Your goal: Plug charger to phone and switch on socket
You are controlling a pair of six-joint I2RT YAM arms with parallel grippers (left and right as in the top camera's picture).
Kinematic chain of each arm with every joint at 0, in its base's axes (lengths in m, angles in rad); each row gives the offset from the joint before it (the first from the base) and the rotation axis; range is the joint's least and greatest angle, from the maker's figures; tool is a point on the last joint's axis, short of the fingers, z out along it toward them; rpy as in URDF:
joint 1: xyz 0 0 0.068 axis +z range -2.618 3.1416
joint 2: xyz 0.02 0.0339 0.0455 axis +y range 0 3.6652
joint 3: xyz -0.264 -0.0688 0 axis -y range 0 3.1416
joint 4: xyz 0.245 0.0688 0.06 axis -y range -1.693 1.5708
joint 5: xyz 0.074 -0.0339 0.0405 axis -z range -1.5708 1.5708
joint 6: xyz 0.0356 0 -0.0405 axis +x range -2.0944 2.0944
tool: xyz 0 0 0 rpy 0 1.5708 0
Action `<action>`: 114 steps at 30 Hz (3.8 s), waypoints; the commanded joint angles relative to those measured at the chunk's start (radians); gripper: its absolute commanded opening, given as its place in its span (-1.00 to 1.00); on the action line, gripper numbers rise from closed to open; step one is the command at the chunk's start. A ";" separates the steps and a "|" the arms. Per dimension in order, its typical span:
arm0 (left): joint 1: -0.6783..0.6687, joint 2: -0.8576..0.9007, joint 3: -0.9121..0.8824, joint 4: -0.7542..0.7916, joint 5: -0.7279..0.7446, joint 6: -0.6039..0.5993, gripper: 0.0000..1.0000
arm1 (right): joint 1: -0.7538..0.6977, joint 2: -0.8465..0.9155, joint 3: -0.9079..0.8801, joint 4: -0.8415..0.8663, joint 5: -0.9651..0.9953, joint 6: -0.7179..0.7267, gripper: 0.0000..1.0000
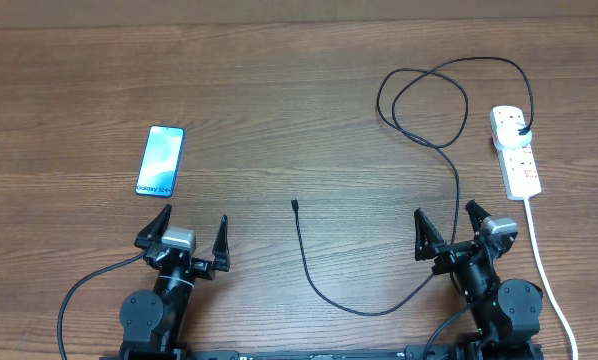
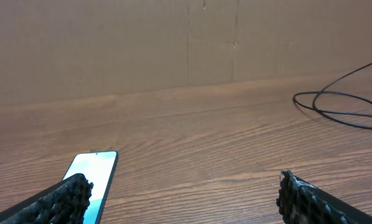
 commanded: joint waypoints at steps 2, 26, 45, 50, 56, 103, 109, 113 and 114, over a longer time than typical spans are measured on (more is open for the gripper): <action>0.000 -0.011 -0.005 -0.003 -0.010 0.018 0.99 | 0.008 -0.010 -0.005 0.006 -0.001 -0.001 0.99; 0.000 -0.011 -0.005 -0.003 -0.010 0.018 0.99 | 0.008 -0.010 -0.005 0.006 -0.001 -0.002 1.00; 0.000 -0.011 -0.005 -0.003 -0.010 0.018 0.99 | 0.008 -0.010 -0.005 0.006 -0.001 -0.002 1.00; 0.000 -0.011 -0.005 -0.003 -0.010 0.018 0.99 | 0.008 -0.010 -0.005 0.006 -0.001 -0.002 1.00; 0.000 -0.011 -0.005 -0.003 -0.010 0.018 0.99 | 0.008 -0.010 -0.005 0.006 -0.001 -0.001 1.00; 0.000 0.007 0.029 0.102 -0.107 -0.020 1.00 | 0.008 -0.010 -0.005 0.006 -0.001 -0.002 1.00; 0.000 0.134 0.141 0.083 -0.107 -0.019 1.00 | 0.008 -0.010 -0.005 0.006 -0.001 -0.002 1.00; 0.000 0.305 0.254 0.083 -0.103 -0.019 0.99 | 0.008 -0.010 -0.005 0.006 -0.001 -0.001 1.00; 0.000 0.351 0.284 0.083 -0.101 -0.019 0.99 | 0.008 -0.010 -0.005 0.006 -0.001 -0.001 1.00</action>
